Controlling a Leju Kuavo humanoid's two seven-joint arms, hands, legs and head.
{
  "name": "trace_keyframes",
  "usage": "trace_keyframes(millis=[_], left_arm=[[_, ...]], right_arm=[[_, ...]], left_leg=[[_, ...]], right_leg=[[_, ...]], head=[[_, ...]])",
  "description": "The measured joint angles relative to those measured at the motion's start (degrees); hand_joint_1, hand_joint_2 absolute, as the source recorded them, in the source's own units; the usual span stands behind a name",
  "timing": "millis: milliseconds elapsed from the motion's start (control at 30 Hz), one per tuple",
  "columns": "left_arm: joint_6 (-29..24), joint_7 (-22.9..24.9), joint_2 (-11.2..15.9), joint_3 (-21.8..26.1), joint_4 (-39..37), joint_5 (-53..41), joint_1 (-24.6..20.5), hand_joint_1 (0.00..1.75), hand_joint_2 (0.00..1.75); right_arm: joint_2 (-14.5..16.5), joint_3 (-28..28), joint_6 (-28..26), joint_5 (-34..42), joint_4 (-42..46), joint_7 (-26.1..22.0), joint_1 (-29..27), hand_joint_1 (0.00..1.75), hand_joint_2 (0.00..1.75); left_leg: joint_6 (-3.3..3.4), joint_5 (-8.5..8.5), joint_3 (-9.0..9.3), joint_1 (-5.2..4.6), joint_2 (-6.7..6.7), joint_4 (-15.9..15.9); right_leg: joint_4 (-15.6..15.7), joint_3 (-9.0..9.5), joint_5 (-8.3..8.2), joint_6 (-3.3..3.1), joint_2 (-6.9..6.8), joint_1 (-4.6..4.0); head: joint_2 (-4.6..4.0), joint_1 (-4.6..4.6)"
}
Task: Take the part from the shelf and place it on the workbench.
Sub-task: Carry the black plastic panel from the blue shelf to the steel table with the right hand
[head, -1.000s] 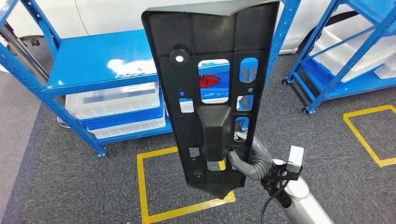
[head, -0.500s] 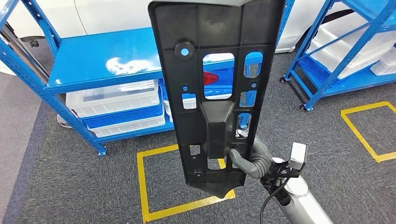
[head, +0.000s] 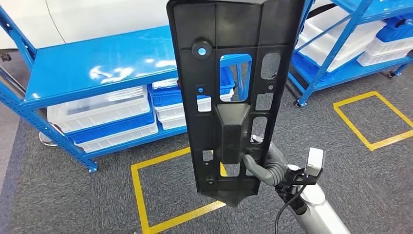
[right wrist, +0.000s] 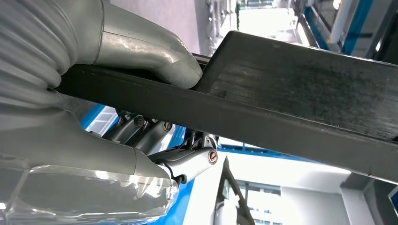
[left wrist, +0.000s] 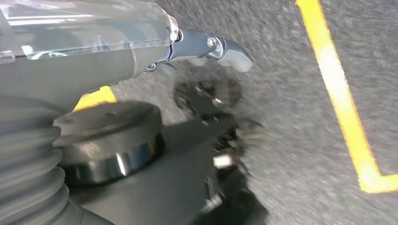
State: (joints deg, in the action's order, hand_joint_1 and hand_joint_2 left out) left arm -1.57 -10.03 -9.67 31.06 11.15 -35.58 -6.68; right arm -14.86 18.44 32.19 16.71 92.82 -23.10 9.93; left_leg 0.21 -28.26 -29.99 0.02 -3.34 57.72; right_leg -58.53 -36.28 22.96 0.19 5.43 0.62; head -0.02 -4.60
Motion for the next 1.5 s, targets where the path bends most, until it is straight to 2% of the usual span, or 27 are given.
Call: trace_keyframes(millis=[33, 100, 133, 200, 267, 300, 367, 433, 467, 533, 600, 667, 733, 767, 800, 867, 933, 1000, 1067, 1133, 1200, 1267, 1300, 1333, 1367, 1433, 1500], left_arm=[[-0.1, 0.2, 0.0, 0.0, 0.0, 0.0, 0.1, 0.00, 1.75], [-0.3, 0.4, 0.0, 0.0, 0.0, 0.0, 0.4, 0.00, 1.75], [-0.3, 0.4, 0.0, 0.0, 0.0, 0.0, 0.5, 0.00, 1.75], [-0.3, 0.4, 0.0, 0.0, 0.0, 0.0, 0.7, 0.00, 1.75], [-0.3, 0.6, 0.1, 0.1, 0.0, 0.0, 1.0, 0.00, 1.75], [-0.3, 0.7, 0.1, 0.1, 0.0, 0.0, 1.0, 0.00, 1.75], [-0.3, 1.0, 0.1, 0.1, 0.0, -0.1, 1.0, 0.00, 1.75], [-0.3, 1.4, 0.1, 0.1, 0.0, -0.2, 1.0, 0.00, 1.75], [-0.3, 1.5, 0.1, 0.1, 0.0, -0.3, 1.0, 0.00, 1.75], [-0.3, 1.7, 0.1, 0.1, 0.0, -0.4, 1.1, 0.00, 1.75], [-0.3, 1.9, 0.2, 0.1, 0.0, -0.5, 1.1, 0.00, 1.75], [-0.4, 2.1, 0.2, 0.1, 0.0, -0.7, 1.2, 0.00, 1.75], [-0.4, 2.3, 0.2, 0.1, 0.0, -1.0, 1.6, 0.00, 1.75], [-0.5, 2.4, 0.2, 0.1, 0.0, -1.1, 1.8, 0.00, 1.75], [-0.5, 2.4, 0.2, 0.1, 0.0, -1.1, 1.9, 0.00, 1.75], [-0.7, 2.5, 0.2, 0.1, 0.0, -1.1, 1.9, 0.00, 1.75], [-1.0, 2.5, 0.2, 0.1, 0.0, -1.1, 1.9, 0.00, 1.75], [-1.2, 2.5, 0.2, 0.2, 0.0, -1.1, 1.9, 0.00, 1.75], [-1.3, 2.7, 0.2, 0.3, 0.0, -1.1, 1.9, 0.00, 1.75], [-1.4, 2.8, 0.2, 0.3, 0.0, -1.1, 1.9, 0.00, 1.75], [-1.6, 3.0, 0.2, 0.5, 0.0, -1.1, 2.1, 0.00, 1.75], [-1.9, 3.3, 0.3, 0.6, 0.0, -1.0, 2.4, 0.00, 1.75], [-2.0, 3.3, 0.4, 0.7, 0.0, -0.9, 2.5, 0.00, 1.75], [-2.1, 3.4, 0.4, 0.8, 0.0, -0.8, 2.5, 0.00, 1.75], [-2.2, 3.4, 0.4, 0.8, 0.0, -0.6, 2.5, 0.00, 1.75], [-2.4, 3.4, 0.4, 1.0, 0.0, -0.4, 2.5, 0.00, 1.75], [-2.7, 3.4, 0.4, 1.2, 0.0, -0.2, 2.5, 0.00, 1.75]], right_arm=[[0.0, -0.2, 0.0, 0.1, 0.0, 0.0, -0.3, 1.75, 1.75], [0.2, -0.6, -0.1, 0.2, 0.0, 0.0, -0.8, 1.75, 1.75], [0.3, -0.7, -0.1, 0.3, 0.0, 0.0, -0.9, 1.75, 1.75], [0.4, -0.9, -0.1, 0.3, 0.0, 0.0, -1.0, 1.75, 1.75], [0.5, -1.0, -0.1, 0.4, 0.0, 0.0, -1.2, 1.75, 1.75], [0.5, -1.0, -0.2, 0.4, 0.0, 0.0, -1.3, 1.75, 1.75], [0.5, -1.2, -0.2, 0.4, 0.1, 0.0, -1.4, 1.75, 1.75], [0.5, -1.5, -0.3, 0.4, 0.6, 0.1, -1.4, 1.75, 1.75], [0.5, -1.6, -0.3, 0.5, 0.8, 0.1, -1.5, 1.75, 1.75], [0.5, -2.1, -0.3, 0.7, 1.4, 0.1, -2.0, 1.75, 1.75], [0.5, -2.5, -0.4, 0.9, 2.0, 0.1, -2.8, 1.75, 1.75], [0.5, -2.8, -0.8, 1.0, 2.6, 0.1, -3.5, 1.75, 1.75], [0.4, -3.0, -1.2, 1.0, 2.9, 0.1, -4.2, 1.75, 1.75], [0.4, -3.1, -1.2, 1.0, 3.0, 0.1, -4.7, 1.75, 1.75], [0.4, -3.2, -1.3, 1.0, 3.0, 0.1, -5.0, 1.75, 1.75], [0.4, -3.3, -1.2, 1.0, 3.0, 0.1, -5.4, 1.75, 1.75], [0.4, -3.4, -1.0, 1.0, 3.0, 0.1, -5.3, 1.75, 1.75], [0.4, -3.5, -0.7, 1.1, 3.0, 0.1, -5.2, 1.75, 1.75], [0.6, -3.7, -0.3, 1.2, 2.9, 0.0, -5.2, 1.75, 1.75], [0.9, -4.0, -0.1, 1.4, 2.7, -0.1, -5.0, 1.75, 1.75], [1.2, -4.2, 0.0, 1.7, 2.6, -0.2, -4.7, 1.75, 1.75], [1.4, -4.3, 0.1, 1.8, 2.4, -0.3, -4.7, 1.75, 1.75], [1.5, -4.3, 0.2, 1.8, 2.3, -0.3, -4.8, 1.75, 1.75], [1.5, -4.3, 0.2, 1.7, 2.2, -0.3, -4.9, 1.75, 1.75], [1.5, -4.3, 0.2, 1.7, 2.2, -0.3, -4.8, 1.75, 1.75], [1.5, -4.3, 0.2, 1.6, 2.2, -0.3, -4.4, 1.75, 1.75], [1.5, -4.3, 0.4, 1.5, 2.0, -0.3, -3.7, 1.75, 1.75]], left_leg=[[0.33, 0.33, -0.02, 0.09, 0.54, -0.2], [1.11, 1.16, -0.08, 0.29, 1.77, -0.9], [1.42, 1.53, -0.21, 0.38, 2.45, -1.2], [1.72, 1.76, -0.59, 0.07, 3.75, -1.2], [1.75, 1.78, -0.95, -0.15, 5.13, -1.0], [1.73, 1.77, -1.08, -0.20, 5.81, -0.9], [1.57, 1.63, -1.17, -0.24, 6.99, -0.7], [1.18, 1.37, -1.21, -0.51, 7.87, -0.3], [0.95, 1.26, -1.22, -0.65, 8.28, -0.2], [0.45, 1.14, -1.15, -0.78, 9.14, -0.1], [-0.24, 0.19, -1.43, -0.62, 8.33, 0.8], [-0.82, -2.97, -3.54, -0.30, 5.77, 5.7], [-1.12, -6.52, -7.01, -0.04, 4.21, 13.6], [-1.20, -7.12, -8.12, 0.07, 4.01, 16.1], [-1.21, -6.57, -8.26, 0.17, 3.92, 16.6], [-1.04, -2.74, -5.51, 0.39, 3.18, 10.8], [-0.75, 0.09, -2.18, 0.57, 1.01, 3.4], [-0.46, 0.42, -1.17, 0.56, -0.08, 0.7], [0.19, 0.89, -1.11, 0.53, 0.92, 0.2], [1.02, 1.55, -1.07, 0.60, 2.16, -0.5], [1.43, 1.82, -1.22, 0.48, 3.41, -0.8], [1.50, 1.82, -1.41, 0.28, 4.76, -0.7], [1.50, 1.81, -1.46, 0.22, 5.45, -0.7], [1.47, 1.78, -1.47, 0.19, 6.07, -0.7], [1.39, 1.73, -1.43, 0.17, 6.63, -0.6], [1.05, 1.52, -1.33, -0.05, 7.62, -0.5], [0.56, 1.36, -1.29, -0.34, 8.45, -0.3]], right_leg=[[0.2, -0.16, -0.27, 0.43, 0.46, 0.07], [-0.9, -0.92, 0.64, 1.04, -0.64, -0.06], [-3.0, -1.88, 2.15, 1.25, -1.90, -0.14], [-10.1, -4.82, 6.29, 1.62, -4.24, -0.07], [-15.2, -6.59, 8.18, 1.93, -4.84, 0.12], [-14.8, -5.96, 7.64, 2.02, -5.04, 0.18], [-8.1, -1.69, 4.78, 1.98, -6.41, 0.17], [-1.6, 1.97, 3.12, 1.20, -8.32, -0.26], [-0.2, 2.62, 2.99, 0.70, -8.74, -0.48], [0.1, 2.40, 2.87, -0.21, -7.81, -0.60], [0.4, 2.40, 2.55, -0.89, -6.81, -0.30], [0.7, 2.39, 2.23, -1.46, -5.83, -0.05], [0.6, 2.21, 2.09, -1.70, -4.60, -0.06], [0.6, 2.15, 2.05, -1.72, -3.91, -0.07], [0.5, 2.13, 2.02, -1.70, -3.20, -0.06], [0.2, 2.12, 2.01, -1.54, -1.78, 0.00], [-0.1, 1.84, 1.97, -1.02, -0.44, -0.04], [-0.2, 1.29, 1.66, -0.21, 0.65, 0.05], [-0.1, 0.88, 1.30, 0.61, 1.29, 0.29], [-2.0, -0.22, 2.74, 1.15, -0.71, 0.22], [-8.2, -3.05, 6.39, 1.45, -3.71, 0.14], [-14.9, -5.92, 9.16, 1.69, -4.73, 0.25], [-16.1, -6.27, 9.24, 1.75, -4.95, 0.28], [-14.9, -5.38, 8.22, 1.74, -5.14, 0.28], [-11.4, -3.35, 6.46, 1.66, -5.63, 0.26], [-3.3, 1.13, 3.77, 1.13, -7.83, -0.04], [0.3, 2.83, 3.15, 0.34, -8.94, -0.47]], head=[[0.00, 0.00], [0.00, 0.01], [0.00, 0.01], [0.00, 0.01], [0.00, 0.01], [0.00, 0.01], [0.00, 0.01], [0.00, 0.01], [0.00, 0.01], [0.00, 0.01], [0.00, 0.01], [0.00, 0.01], [0.00, 0.01], [0.00, 0.01], [0.00, 0.01], [0.00, 0.01], [0.00, 0.01], [0.00, 0.01], [0.00, 0.01], [0.00, 0.02], [0.00, 0.02], [0.00, 0.01], [0.00, 0.01], [0.00, 0.01], [0.00, 0.01], [0.00, 0.01], [0.00, 0.01]])
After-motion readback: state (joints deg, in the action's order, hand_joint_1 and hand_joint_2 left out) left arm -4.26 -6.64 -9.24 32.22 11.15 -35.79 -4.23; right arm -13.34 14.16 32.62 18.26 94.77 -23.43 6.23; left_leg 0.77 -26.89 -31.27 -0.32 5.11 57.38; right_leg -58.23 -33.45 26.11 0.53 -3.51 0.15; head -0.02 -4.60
